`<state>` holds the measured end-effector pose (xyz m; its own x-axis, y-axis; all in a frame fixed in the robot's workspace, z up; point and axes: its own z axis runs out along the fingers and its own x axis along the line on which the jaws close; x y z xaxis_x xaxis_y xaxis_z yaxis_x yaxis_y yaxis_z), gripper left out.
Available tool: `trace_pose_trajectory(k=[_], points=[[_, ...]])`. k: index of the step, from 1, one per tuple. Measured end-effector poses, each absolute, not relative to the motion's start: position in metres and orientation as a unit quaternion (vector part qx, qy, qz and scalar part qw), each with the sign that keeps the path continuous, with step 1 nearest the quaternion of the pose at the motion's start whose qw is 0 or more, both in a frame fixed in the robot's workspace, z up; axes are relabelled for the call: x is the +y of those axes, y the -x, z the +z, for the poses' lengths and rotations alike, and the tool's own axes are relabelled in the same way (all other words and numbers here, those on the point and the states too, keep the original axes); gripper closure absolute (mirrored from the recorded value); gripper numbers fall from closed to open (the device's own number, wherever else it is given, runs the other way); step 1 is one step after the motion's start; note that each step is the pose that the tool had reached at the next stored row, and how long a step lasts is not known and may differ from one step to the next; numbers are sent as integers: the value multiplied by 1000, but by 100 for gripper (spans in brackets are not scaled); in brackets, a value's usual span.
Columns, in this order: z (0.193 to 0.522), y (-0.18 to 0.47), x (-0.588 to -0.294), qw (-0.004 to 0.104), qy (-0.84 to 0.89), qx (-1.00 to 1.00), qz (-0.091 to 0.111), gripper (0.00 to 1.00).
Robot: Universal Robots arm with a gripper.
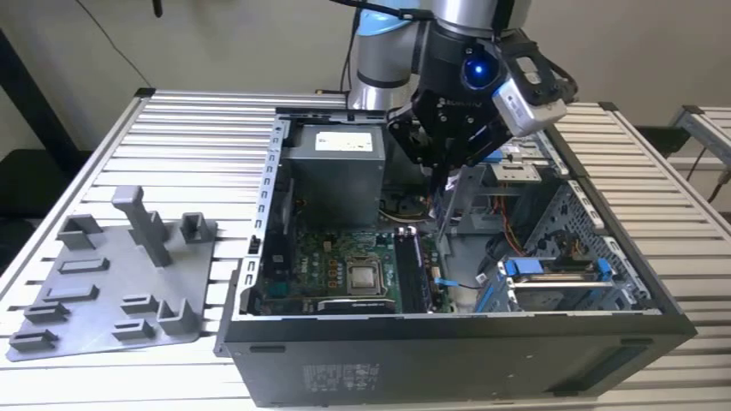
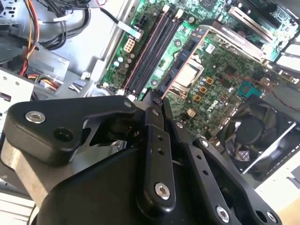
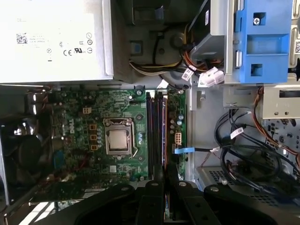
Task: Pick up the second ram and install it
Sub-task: 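Insert the second ram into the second slot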
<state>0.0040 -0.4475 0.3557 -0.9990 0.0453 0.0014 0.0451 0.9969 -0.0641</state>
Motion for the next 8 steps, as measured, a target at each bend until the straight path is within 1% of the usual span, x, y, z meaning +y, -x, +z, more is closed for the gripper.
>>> trace_pose_trajectory(k=[8], points=[[351, -4, -447, 1, 23, -999, 32, 86]])
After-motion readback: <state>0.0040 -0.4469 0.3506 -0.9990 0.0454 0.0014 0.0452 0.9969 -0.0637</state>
